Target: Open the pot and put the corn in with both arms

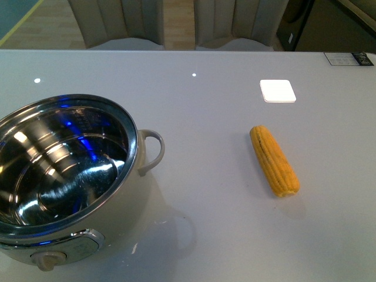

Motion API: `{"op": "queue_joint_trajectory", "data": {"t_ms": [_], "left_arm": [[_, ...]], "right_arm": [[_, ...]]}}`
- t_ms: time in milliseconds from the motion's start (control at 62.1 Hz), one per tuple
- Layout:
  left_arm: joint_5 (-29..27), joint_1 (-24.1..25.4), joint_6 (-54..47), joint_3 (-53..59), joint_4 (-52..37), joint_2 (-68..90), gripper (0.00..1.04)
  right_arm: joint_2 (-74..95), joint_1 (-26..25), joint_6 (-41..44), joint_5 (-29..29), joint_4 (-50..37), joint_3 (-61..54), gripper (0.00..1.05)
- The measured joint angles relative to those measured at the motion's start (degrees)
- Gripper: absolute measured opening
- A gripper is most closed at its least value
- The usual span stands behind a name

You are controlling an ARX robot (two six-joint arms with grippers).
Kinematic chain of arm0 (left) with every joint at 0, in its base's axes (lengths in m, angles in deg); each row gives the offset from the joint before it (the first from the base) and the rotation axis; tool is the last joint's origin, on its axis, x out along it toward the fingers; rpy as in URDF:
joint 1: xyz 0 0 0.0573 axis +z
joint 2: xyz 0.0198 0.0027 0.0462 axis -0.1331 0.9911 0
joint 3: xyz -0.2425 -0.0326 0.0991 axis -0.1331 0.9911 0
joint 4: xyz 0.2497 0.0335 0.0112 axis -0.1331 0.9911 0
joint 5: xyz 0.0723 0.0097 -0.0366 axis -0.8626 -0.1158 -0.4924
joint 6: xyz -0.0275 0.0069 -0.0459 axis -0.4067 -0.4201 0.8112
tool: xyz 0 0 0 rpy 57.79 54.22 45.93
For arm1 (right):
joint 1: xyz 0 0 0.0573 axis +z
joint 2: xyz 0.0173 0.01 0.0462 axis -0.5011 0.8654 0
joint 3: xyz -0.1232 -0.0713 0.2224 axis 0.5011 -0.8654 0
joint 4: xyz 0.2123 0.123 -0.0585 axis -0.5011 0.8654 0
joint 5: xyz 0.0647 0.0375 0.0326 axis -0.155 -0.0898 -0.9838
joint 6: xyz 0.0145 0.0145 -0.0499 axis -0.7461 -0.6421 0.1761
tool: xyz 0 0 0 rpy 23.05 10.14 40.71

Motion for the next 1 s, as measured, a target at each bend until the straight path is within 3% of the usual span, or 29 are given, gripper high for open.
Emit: {"op": "queue_joint_trajectory", "data": {"t_ms": [32, 97, 306, 451, 821, 885, 998], "left_arm": [[2.34, -1.22, 0.42, 3.45, -4.31, -3.19, 0.8], [2.03, -4.48, 0.79, 8.83, -3.93, -9.99, 0.69], [-8.98, -16.15, 1.16, 19.85, 21.2, -44.24, 0.28], [-14.21, -21.24, 1.22, 19.87, 29.44, -55.91, 0.03], [-23.61, -30.97, 1.42, 19.87, 41.86, -69.11, 0.03], [-29.38, -35.45, 1.44, 19.87, 43.69, -70.95, 0.03], [-30.1, -37.75, 1.42, 19.87, 45.81, -73.13, 0.03]], "right_arm": [[-0.02, 0.0, 0.0, 0.0, 0.0, 0.0, 0.96], [0.0, 0.0, 0.0, -0.07, 0.0, 0.0, 0.96], [0.0, 0.0, 0.0, -0.04, 0.0, 0.0, 0.96], [0.0, 0.0, 0.0, -0.04, 0.0, 0.0, 0.96], [0.0, 0.0, 0.0, -0.04, 0.0, 0.0, 0.96], [0.0, 0.0, 0.0, 0.0, 0.0, 0.0, 0.96], [0.0, 0.0, 0.0, -0.02, 0.0, 0.0, 0.96]]}}
